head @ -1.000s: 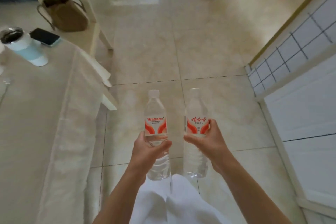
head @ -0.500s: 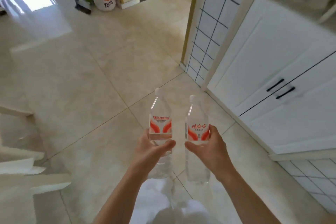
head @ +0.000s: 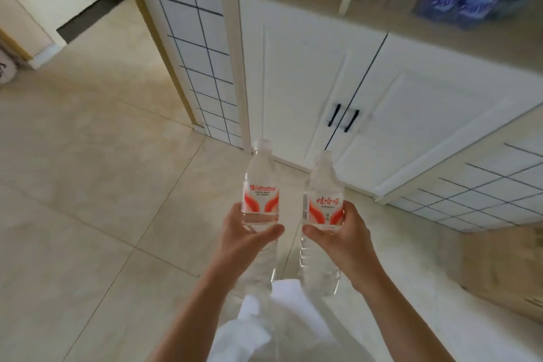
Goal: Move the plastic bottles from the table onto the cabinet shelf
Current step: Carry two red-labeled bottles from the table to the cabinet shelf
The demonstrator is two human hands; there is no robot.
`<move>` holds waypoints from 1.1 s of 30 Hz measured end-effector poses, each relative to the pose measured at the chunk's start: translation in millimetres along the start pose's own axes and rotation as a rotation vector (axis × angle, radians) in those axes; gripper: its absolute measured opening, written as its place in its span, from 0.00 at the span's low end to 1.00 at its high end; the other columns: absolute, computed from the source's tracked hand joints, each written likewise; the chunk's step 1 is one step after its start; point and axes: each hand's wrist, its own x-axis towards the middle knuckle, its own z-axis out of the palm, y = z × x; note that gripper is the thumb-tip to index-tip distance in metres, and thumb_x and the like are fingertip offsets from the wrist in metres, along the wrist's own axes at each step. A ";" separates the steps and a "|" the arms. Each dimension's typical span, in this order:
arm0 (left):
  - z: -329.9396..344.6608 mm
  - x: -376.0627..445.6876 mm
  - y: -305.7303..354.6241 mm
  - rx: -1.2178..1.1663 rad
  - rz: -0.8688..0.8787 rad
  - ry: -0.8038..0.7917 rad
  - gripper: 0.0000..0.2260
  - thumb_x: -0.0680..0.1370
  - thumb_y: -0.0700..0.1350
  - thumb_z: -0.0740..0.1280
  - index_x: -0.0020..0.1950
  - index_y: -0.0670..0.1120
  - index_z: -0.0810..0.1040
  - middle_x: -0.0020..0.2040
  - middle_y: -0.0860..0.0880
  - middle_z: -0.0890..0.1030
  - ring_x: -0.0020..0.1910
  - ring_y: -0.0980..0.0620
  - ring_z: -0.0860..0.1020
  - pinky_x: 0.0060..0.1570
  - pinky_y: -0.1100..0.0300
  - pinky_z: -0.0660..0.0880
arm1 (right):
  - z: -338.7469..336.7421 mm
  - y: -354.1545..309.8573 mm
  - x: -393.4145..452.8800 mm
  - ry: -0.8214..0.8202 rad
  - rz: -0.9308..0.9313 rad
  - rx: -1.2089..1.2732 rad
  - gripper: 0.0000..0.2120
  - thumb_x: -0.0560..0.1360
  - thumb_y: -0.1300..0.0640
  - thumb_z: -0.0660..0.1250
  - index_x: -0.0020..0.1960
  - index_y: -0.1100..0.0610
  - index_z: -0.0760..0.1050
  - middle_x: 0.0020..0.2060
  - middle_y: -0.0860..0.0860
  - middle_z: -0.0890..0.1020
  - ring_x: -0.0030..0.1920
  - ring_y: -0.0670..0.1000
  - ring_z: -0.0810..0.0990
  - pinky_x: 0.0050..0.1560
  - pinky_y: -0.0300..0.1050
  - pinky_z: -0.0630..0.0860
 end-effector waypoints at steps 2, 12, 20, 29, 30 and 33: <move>25.6 14.9 8.9 0.004 -0.008 -0.033 0.27 0.62 0.45 0.82 0.58 0.45 0.76 0.48 0.45 0.84 0.47 0.47 0.84 0.48 0.44 0.82 | -21.2 1.6 18.6 0.032 0.014 0.013 0.29 0.63 0.52 0.79 0.59 0.51 0.71 0.48 0.45 0.80 0.51 0.50 0.80 0.51 0.44 0.77; 153.4 79.5 78.8 0.042 0.032 -0.148 0.24 0.64 0.43 0.81 0.56 0.48 0.78 0.47 0.49 0.86 0.46 0.49 0.85 0.50 0.45 0.82 | -133.5 -10.4 115.6 0.028 -0.038 -0.004 0.26 0.63 0.55 0.79 0.57 0.52 0.72 0.45 0.43 0.81 0.45 0.38 0.78 0.38 0.30 0.70; 213.2 149.8 156.7 0.065 0.122 -0.225 0.25 0.62 0.46 0.81 0.56 0.45 0.78 0.47 0.46 0.86 0.46 0.48 0.86 0.50 0.43 0.82 | -196.6 -25.4 195.4 0.141 -0.006 0.043 0.26 0.62 0.54 0.80 0.56 0.53 0.71 0.41 0.42 0.78 0.43 0.40 0.77 0.37 0.33 0.70; 259.3 242.6 250.3 0.151 0.260 -0.346 0.24 0.59 0.48 0.81 0.47 0.45 0.74 0.47 0.47 0.86 0.46 0.49 0.85 0.52 0.45 0.81 | -251.6 -67.9 275.8 0.324 -0.029 0.093 0.28 0.62 0.54 0.80 0.56 0.51 0.70 0.43 0.42 0.78 0.44 0.42 0.78 0.39 0.33 0.71; 267.1 250.2 260.3 0.170 0.280 -0.364 0.23 0.59 0.46 0.82 0.49 0.46 0.75 0.47 0.48 0.86 0.46 0.51 0.85 0.50 0.49 0.81 | -259.5 -72.5 282.5 0.336 -0.031 0.090 0.27 0.62 0.54 0.80 0.56 0.51 0.71 0.43 0.41 0.78 0.44 0.42 0.78 0.38 0.33 0.70; 293.8 267.9 287.9 0.206 0.367 -0.386 0.24 0.61 0.38 0.82 0.52 0.49 0.78 0.42 0.53 0.86 0.40 0.60 0.84 0.39 0.67 0.78 | -285.9 -78.9 298.3 0.411 -0.033 0.089 0.27 0.61 0.55 0.80 0.56 0.52 0.72 0.43 0.43 0.80 0.45 0.46 0.80 0.40 0.36 0.71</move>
